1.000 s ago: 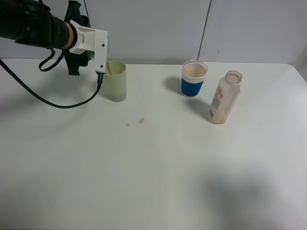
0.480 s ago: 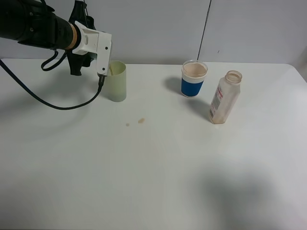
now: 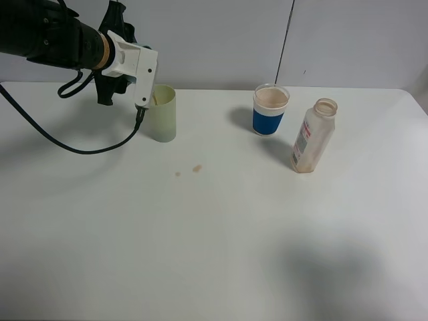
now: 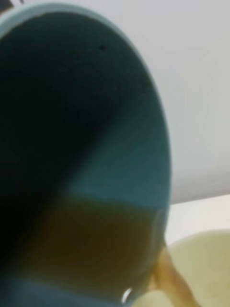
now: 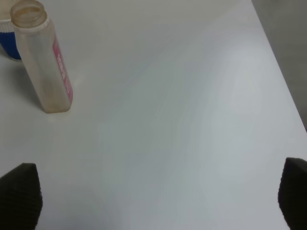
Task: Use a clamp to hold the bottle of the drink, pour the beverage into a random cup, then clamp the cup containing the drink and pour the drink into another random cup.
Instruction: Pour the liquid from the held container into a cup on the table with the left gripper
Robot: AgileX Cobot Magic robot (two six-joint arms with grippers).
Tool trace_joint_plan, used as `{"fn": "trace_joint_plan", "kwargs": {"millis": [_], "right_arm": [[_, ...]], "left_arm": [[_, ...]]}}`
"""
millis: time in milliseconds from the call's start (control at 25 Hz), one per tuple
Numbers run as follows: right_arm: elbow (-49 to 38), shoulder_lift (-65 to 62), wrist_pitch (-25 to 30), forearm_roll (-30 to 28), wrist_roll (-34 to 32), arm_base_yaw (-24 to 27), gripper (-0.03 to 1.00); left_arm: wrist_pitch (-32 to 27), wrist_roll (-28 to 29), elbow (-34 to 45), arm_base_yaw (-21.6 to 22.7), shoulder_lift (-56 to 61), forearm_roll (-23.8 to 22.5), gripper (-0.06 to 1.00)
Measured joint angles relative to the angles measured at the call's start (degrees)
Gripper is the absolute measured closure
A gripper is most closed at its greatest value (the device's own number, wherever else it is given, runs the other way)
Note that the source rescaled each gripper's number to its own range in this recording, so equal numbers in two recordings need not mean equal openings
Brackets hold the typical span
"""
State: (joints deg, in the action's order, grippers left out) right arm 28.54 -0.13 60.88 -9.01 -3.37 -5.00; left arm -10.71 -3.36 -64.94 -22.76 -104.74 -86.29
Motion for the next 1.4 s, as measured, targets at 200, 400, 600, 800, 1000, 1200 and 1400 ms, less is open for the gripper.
{"fn": "trace_joint_plan", "kwargs": {"millis": [200, 400, 600, 800, 1000, 1200, 1400], "right_arm": [[0.00, 0.00, 0.00, 0.00, 0.00, 0.00, -0.03], [0.00, 0.00, 0.00, 0.00, 0.00, 0.00, -0.03], [0.00, 0.00, 0.00, 0.00, 0.00, 0.00, -0.03], [0.00, 0.00, 0.00, 0.00, 0.00, 0.00, -0.03], [0.00, 0.00, 0.00, 0.00, 0.00, 0.00, -0.03], [0.00, 0.00, 0.00, 0.00, 0.00, 0.00, -0.03], [0.00, 0.00, 0.00, 0.00, 0.00, 0.00, -0.03]], "left_arm": [[-0.06, -0.16, -0.75, 0.00, -0.06, -0.64, 0.93], [-0.20, -0.16, -2.97, -0.11, -0.06, -2.07, 0.93], [-0.50, -0.16, -3.31, -0.62, -0.10, -2.34, 0.93], [-0.65, -0.18, -3.31, -0.69, -0.10, -2.91, 0.93], [-0.73, -0.70, -3.31, -0.69, -0.10, -4.16, 0.93], [-0.90, -3.88, -3.31, -0.69, -0.10, -5.68, 0.93], [-0.92, -5.38, -3.31, -0.69, -0.10, -6.15, 0.93]]}}
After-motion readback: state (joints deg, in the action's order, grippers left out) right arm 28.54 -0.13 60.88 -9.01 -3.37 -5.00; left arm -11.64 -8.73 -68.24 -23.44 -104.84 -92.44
